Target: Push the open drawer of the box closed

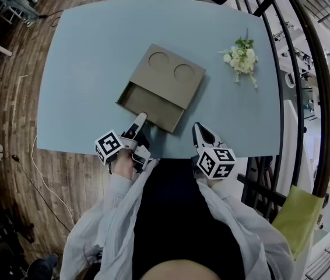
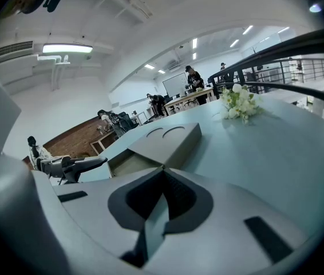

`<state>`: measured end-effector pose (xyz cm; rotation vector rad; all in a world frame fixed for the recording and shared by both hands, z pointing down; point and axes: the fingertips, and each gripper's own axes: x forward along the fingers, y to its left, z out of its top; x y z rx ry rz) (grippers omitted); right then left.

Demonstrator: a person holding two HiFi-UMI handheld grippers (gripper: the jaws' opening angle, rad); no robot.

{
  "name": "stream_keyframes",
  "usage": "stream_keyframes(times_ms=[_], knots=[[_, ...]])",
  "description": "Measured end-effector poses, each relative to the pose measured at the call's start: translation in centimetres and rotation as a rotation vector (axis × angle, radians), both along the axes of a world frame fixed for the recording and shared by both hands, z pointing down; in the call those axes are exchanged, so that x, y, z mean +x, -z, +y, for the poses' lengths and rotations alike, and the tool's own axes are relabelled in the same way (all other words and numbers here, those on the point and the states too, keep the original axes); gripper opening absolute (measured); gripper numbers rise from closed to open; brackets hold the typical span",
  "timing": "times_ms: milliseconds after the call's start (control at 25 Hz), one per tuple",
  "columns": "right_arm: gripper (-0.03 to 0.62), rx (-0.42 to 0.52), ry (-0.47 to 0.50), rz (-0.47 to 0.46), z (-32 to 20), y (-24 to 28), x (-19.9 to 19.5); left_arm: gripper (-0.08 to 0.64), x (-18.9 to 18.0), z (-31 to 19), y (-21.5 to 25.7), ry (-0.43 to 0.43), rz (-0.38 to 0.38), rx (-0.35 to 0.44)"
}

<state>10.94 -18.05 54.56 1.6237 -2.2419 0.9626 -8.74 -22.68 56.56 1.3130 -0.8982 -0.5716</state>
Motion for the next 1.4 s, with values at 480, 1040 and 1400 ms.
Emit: stream_keyframes(times_ms=[480, 1040, 1400], knots=[[0.007, -0.021, -0.004, 0.000, -1.9, -0.7, 0.6, 0.279, 1.3, -2.0, -0.3, -0.018, 0.022, -0.003], [0.007, -0.035, -0.021, 0.002, -3.2, -1.1, 1.9, 0.279, 2.3, -3.9, -0.7, -0.024, 0.011, -0.023], [0.008, -0.044, -0.034, 0.002, -4.0, -1.3, 2.7, 0.279, 3.1, -5.3, -0.6, -0.030, 0.013, -0.027]])
